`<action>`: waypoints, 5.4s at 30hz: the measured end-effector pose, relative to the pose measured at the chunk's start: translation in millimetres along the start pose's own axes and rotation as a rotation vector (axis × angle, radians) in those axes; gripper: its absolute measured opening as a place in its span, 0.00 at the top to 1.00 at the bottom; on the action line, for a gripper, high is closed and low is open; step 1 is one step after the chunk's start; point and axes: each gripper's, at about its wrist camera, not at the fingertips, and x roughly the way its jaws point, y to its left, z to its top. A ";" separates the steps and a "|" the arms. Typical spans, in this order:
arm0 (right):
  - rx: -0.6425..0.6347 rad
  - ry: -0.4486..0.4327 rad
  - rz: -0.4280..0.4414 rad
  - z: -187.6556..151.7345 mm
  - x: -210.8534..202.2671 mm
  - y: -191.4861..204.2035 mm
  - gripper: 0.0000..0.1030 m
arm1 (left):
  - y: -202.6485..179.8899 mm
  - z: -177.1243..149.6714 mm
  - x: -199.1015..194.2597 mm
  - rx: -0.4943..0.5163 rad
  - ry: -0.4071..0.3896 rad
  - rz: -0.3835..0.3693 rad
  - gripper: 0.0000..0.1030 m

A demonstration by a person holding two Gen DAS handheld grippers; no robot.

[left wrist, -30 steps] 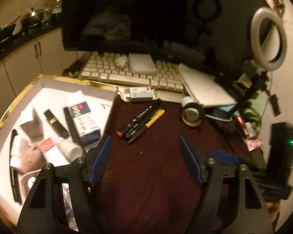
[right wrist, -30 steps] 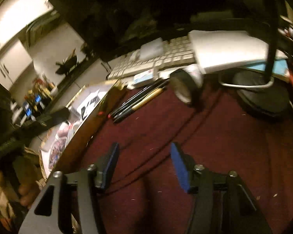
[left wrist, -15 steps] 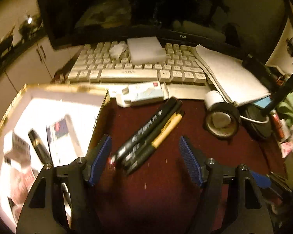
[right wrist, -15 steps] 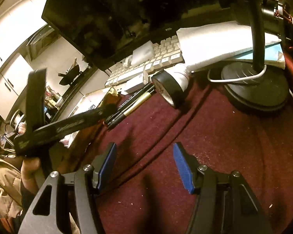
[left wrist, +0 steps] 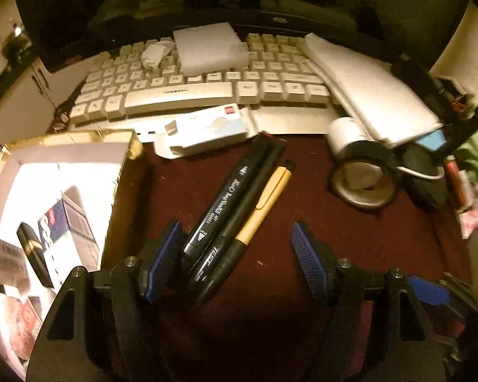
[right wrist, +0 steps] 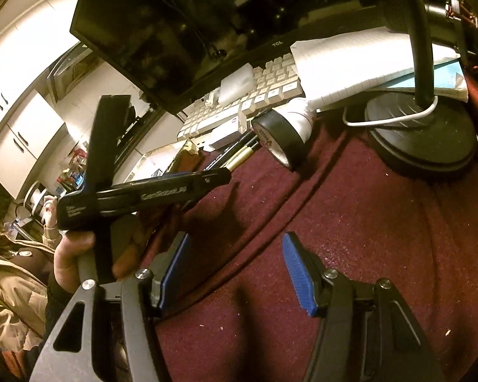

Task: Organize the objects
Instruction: 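Withdraw both tools from the tray toward the desk, then grasp the black marker on the desk with the left tool, then grasp the black tape roll with the right tool while the left tool holds the marker, then carry the marker with the left tool while the right tool carries the tape roll to the tray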

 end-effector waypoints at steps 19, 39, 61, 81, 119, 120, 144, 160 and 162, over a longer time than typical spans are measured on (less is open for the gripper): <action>0.013 0.017 -0.014 -0.4 2.0 -2.0 0.42 | 18.8 -10.5 -3.8 -0.131 0.003 -0.084 0.80; 0.004 0.044 -0.031 0.7 8.9 0.0 0.42 | 25.1 -82.9 -49.6 -0.212 -0.005 -0.064 0.81; -0.323 -0.045 -0.535 60.2 37.7 42.1 0.42 | 29.9 -72.8 -38.4 -0.179 -0.035 -0.087 0.85; -0.114 0.007 -0.237 4.6 -5.2 28.4 0.90 | 24.8 -94.8 -53.4 -0.165 -0.033 -0.081 0.85; -0.120 0.007 -0.042 -11.6 4.2 51.9 0.90 | 36.6 -103.4 -118.2 -0.229 -0.229 -0.089 0.86; -0.137 0.006 -0.046 -9.7 5.7 58.2 0.90 | 40.6 -103.9 -122.0 -0.237 -0.239 -0.086 0.86; -0.366 0.179 -0.035 49.6 139.8 184.9 0.90 | 202.2 -99.0 -148.0 -0.560 -0.323 0.080 0.86; -0.358 0.207 -0.068 77.2 205.6 206.2 0.90 | 248.1 -39.0 -92.9 -0.482 -0.150 0.115 0.86; -0.373 0.216 -0.089 74.6 210.6 207.6 0.90 | 248.5 -37.2 -85.2 -0.469 -0.130 0.122 0.86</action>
